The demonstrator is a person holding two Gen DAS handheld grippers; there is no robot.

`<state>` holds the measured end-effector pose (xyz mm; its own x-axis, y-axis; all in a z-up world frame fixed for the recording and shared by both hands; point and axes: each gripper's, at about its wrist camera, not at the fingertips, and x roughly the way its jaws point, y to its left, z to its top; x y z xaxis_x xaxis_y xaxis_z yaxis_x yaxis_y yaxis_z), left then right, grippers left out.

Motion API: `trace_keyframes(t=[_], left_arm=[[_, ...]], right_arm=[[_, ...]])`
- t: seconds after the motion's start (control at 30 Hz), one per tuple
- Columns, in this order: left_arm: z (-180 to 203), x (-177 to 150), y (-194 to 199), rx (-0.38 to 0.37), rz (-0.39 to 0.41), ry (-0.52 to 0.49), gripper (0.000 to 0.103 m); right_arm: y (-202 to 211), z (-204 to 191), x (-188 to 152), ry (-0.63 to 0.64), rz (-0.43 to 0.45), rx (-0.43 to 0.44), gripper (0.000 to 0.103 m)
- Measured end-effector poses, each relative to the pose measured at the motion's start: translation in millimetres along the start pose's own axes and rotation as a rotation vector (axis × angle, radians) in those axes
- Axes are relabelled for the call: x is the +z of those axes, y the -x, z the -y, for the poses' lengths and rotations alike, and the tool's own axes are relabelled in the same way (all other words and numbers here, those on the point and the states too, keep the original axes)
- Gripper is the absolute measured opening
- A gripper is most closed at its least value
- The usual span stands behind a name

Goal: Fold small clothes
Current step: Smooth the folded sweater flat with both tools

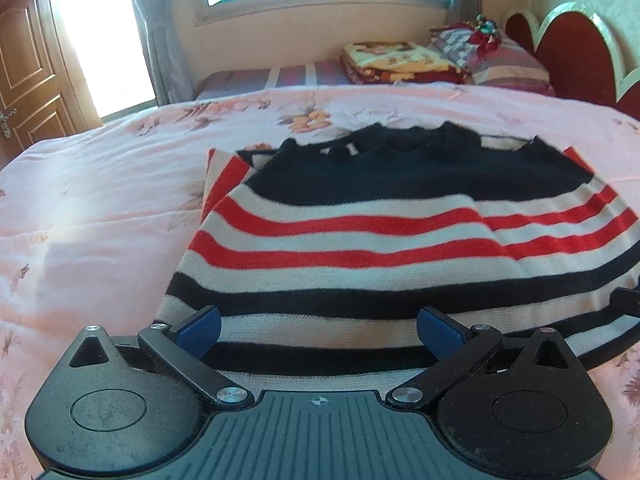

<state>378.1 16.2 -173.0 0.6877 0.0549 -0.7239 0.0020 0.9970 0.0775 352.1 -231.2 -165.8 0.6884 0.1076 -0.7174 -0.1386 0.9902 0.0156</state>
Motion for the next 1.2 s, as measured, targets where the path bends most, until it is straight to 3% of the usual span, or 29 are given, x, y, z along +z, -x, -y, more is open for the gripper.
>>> trace_keyframes(t=[0.17, 0.33, 0.43, 0.53, 0.6, 1.0, 1.2], left_arm=[[-5, 23, -6, -0.068, 0.044, 0.071, 0.103], [-24, 27, -55, -0.015, -0.022, 0.104, 0.103], [-39, 19, -64, -0.042, -0.003, 0.117, 0.103], [-38, 16, -65, -0.049, 0.017, 0.103, 0.103], [-37, 15, -65, -0.044, 0.022, 0.103, 0.103], [-33, 26, -50, -0.019, -0.045, 0.096, 0.103], [-36, 23, -28, -0.027, -0.035, 0.105, 0.103]], right_arm=[[10, -14, 23, -0.022, 0.088, 0.022, 0.054], [-18, -52, 47, 0.045, 0.066, 0.003, 0.05], [-33, -68, 55, 0.063, 0.065, -0.013, 0.051], [-57, -78, 48, 0.116, 0.003, -0.047, 0.053], [-58, -79, 41, 0.135, 0.046, -0.06, 0.055], [-58, -81, 38, 0.129, 0.057, -0.069, 0.056], [-45, -85, 48, 0.155, 0.046, -0.07, 0.056]])
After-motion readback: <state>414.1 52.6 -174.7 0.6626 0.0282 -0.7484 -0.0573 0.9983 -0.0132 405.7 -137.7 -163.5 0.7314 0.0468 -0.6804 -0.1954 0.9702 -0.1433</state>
